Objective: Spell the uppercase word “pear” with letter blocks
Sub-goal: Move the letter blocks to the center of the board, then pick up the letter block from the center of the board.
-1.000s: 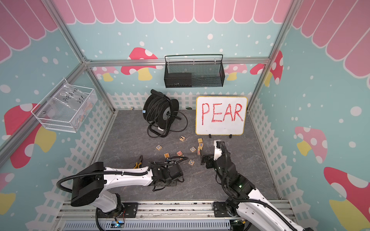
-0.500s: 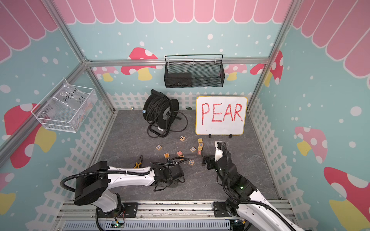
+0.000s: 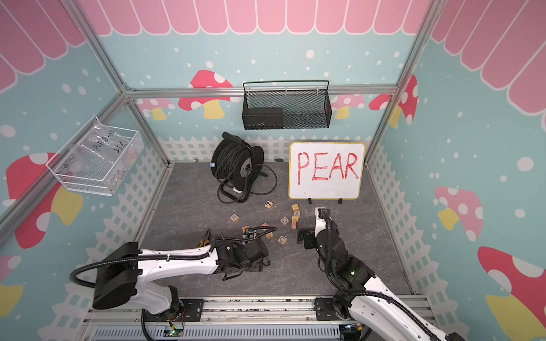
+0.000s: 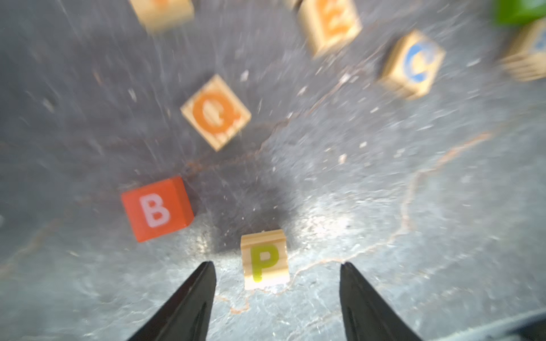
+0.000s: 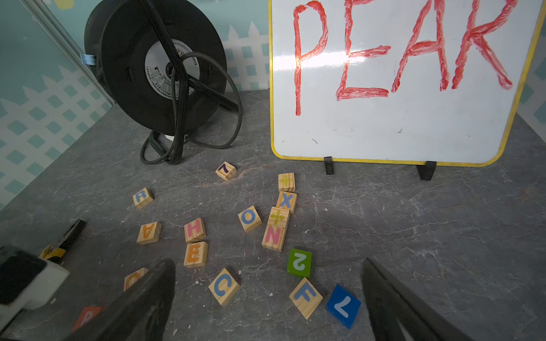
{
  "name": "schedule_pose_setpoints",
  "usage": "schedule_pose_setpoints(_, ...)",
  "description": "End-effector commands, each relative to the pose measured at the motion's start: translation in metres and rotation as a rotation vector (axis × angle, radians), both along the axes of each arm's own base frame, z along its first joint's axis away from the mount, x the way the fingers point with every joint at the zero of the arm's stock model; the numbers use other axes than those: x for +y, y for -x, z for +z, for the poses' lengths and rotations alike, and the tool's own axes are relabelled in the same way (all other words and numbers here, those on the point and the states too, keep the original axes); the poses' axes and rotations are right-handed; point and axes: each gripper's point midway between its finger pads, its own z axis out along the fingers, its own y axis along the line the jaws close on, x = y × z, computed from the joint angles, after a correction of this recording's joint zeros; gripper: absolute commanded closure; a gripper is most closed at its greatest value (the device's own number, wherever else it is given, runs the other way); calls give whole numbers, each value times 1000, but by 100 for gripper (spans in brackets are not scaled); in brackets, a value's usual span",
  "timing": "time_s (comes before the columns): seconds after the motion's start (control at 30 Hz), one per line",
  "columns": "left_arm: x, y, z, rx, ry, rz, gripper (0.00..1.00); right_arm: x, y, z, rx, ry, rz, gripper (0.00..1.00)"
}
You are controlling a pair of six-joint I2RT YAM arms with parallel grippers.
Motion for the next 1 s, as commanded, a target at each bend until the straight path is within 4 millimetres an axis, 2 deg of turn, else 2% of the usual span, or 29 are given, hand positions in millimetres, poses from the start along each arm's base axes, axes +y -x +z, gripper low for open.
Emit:
schedule_pose_setpoints(0.0, 16, -28, 42, -148, -17, -4, 27, -3, -8, 21, -40, -23, -44, 1)
schedule_pose_setpoints(0.17, 52, -54, 64, -208, 22, 51, 21, 1, -17, 19, -9, -27, -74, 1)
schedule_pose_setpoints(0.33, 80, -73, 67, -240, 57, 91, 17, 5, -25, 12, 40, -33, -107, 1)
schedule_pose_setpoints(0.43, 77, -83, 71, -256, 114, 67, 13, 11, -31, 6, 74, -30, -114, 7)
schedule_pose_setpoints(0.57, 65, -93, 80, -297, 141, -13, 10, 22, -41, -8, 140, -22, -118, 5)
schedule_pose_setpoints(0.6, 64, -95, 81, -303, 138, -27, 1, 24, -43, -11, 153, -22, -121, 5)
schedule_pose_setpoints(0.8, 59, -105, 100, -313, 233, -80, 1, 31, -56, -35, 256, -45, -147, 5)
schedule_pose_setpoints(0.9, 61, -108, 113, -349, 268, -94, 1, 29, -65, -44, 297, -59, -166, 4)
schedule_pose_setpoints(0.97, 64, -110, 117, -355, 304, -75, 1, 26, -71, -50, 328, -68, -174, 1)
